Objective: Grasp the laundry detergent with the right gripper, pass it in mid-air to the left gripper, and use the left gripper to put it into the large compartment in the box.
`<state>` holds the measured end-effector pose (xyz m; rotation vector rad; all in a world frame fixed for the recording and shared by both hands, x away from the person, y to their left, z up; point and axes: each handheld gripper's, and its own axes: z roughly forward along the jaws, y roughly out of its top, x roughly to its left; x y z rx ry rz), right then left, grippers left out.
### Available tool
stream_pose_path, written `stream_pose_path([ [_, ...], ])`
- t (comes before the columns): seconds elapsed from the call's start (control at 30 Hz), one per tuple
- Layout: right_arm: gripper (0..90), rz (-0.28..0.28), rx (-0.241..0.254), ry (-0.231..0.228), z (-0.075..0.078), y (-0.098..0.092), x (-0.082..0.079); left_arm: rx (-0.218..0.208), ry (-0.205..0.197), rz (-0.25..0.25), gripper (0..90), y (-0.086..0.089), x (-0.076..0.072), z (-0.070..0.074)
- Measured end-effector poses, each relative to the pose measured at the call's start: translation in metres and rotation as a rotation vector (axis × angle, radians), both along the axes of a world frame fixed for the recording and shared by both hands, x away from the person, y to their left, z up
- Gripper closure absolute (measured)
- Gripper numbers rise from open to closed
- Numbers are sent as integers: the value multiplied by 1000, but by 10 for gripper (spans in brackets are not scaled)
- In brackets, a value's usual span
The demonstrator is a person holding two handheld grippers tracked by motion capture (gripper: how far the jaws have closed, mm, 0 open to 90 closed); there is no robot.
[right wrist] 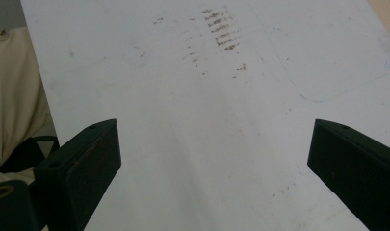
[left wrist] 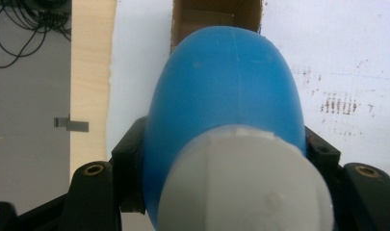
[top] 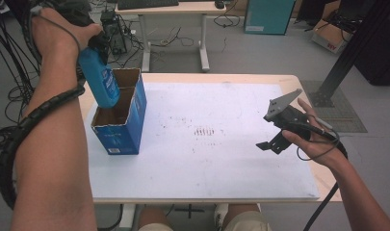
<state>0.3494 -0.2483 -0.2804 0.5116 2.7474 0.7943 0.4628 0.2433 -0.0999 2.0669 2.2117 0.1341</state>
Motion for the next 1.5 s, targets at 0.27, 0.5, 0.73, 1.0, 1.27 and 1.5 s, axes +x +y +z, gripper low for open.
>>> stream_pose_path([
  [0.27, 45, -7, -7, 9, -1, 1, 0, -11, 6, -12, 371, 3, 1, -29],
  [0.5, 44, -5, -9, 9, -1, 3, 2, -4, 16, -11, 370, 1, 3, -50],
  [0.73, 45, -7, -4, 12, -5, 5, 2, -10, 25, -27, 370, 0, 3, -75],
  [1.0, 45, -4, -4, 14, -6, 7, 2, 6, 37, -58, 370, -2, 4, -99],
  [1.27, 45, -6, -10, 21, -11, 8, 3, -2, 36, -62, 370, -2, 3, -122],
  [1.5, 45, -11, -16, 25, -12, 7, 4, 0, 43, -69, 370, -2, 4, -135],
])
